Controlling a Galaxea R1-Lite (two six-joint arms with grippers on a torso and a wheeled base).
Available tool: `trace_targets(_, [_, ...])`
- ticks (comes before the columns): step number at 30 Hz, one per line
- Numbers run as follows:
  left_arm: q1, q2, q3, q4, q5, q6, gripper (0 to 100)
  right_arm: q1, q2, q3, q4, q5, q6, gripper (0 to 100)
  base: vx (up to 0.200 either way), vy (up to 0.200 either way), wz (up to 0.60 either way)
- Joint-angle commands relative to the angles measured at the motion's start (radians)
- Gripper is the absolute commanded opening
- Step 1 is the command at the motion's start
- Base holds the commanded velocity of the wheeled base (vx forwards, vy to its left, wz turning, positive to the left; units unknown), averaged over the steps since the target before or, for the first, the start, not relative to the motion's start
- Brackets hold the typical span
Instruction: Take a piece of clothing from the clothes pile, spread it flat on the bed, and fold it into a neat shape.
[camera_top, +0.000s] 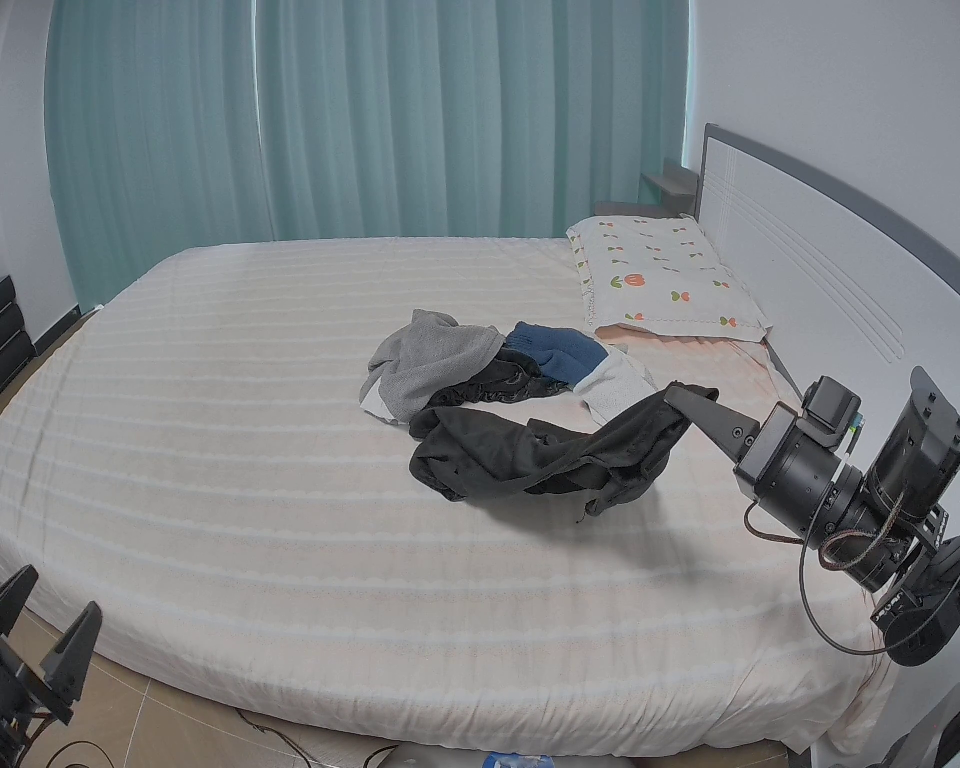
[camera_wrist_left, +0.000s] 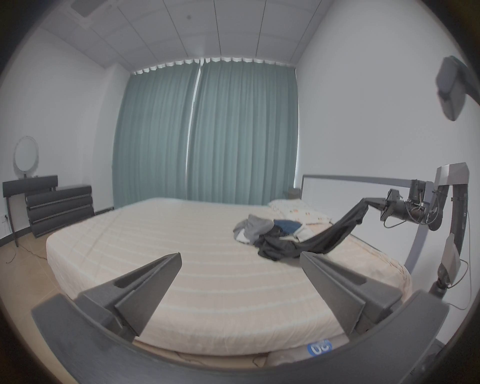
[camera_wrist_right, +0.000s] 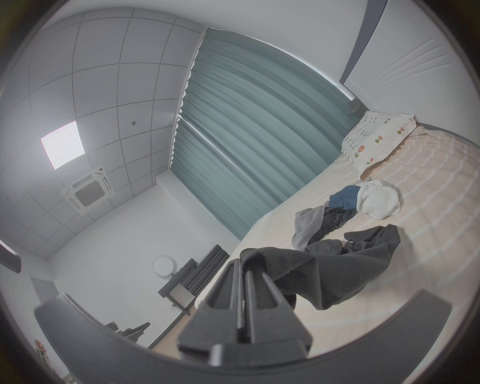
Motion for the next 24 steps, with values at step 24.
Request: trace_targets(24, [-0.5,1.402,-0.186,-0.676,0.205,-0.059,100,-0.037,-0.057,-0.003,0.01,0.003,-0.008,0,0.0,0.0,0.0])
